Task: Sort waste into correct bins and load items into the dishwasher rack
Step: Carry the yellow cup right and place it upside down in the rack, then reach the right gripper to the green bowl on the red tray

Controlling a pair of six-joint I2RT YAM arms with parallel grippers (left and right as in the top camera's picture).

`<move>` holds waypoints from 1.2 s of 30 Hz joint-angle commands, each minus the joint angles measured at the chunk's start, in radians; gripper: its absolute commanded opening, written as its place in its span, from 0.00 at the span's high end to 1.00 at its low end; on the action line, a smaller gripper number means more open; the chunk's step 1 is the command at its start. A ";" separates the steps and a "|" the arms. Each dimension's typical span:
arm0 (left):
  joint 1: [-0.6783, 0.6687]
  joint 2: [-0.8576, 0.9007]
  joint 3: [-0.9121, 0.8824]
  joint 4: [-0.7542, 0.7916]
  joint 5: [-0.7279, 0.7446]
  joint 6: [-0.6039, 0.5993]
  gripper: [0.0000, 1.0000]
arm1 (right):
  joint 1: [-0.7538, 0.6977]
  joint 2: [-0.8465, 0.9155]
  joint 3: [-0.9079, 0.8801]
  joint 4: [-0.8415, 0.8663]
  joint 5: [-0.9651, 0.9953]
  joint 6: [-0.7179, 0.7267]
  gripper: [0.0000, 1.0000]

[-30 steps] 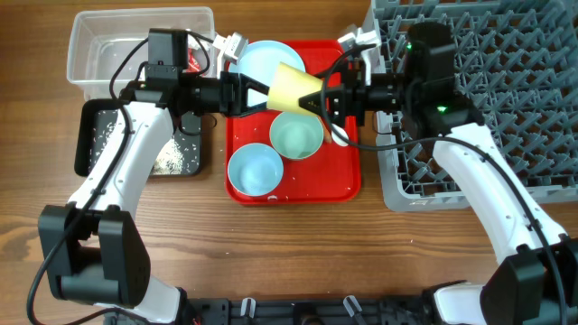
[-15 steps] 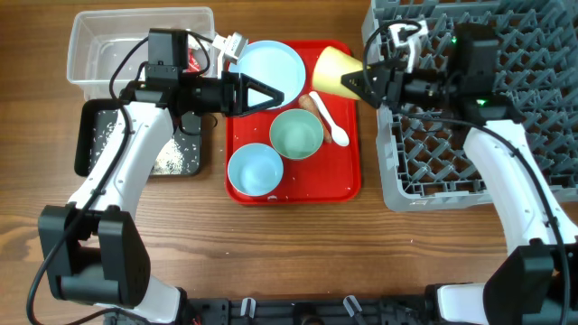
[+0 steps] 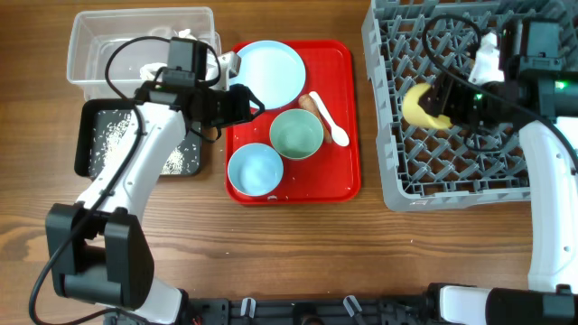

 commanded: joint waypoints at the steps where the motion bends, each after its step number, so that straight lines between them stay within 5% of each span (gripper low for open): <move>1: -0.035 -0.014 0.011 -0.001 -0.167 0.009 0.60 | 0.001 0.021 0.011 -0.099 0.218 0.019 0.57; 8: -0.059 -0.014 0.011 -0.012 -0.204 0.009 0.60 | 0.009 0.148 -0.019 -0.223 0.247 0.006 0.57; 22: -0.060 -0.014 0.011 -0.026 -0.217 0.009 0.59 | 0.055 0.179 -0.193 -0.114 0.185 -0.019 0.57; 27: -0.060 -0.014 0.011 -0.026 -0.217 0.009 0.59 | 0.065 0.179 -0.193 -0.101 0.185 -0.018 0.32; 36: -0.060 -0.014 0.011 -0.026 -0.217 0.009 0.58 | 0.066 0.162 -0.047 -0.071 0.139 -0.024 0.27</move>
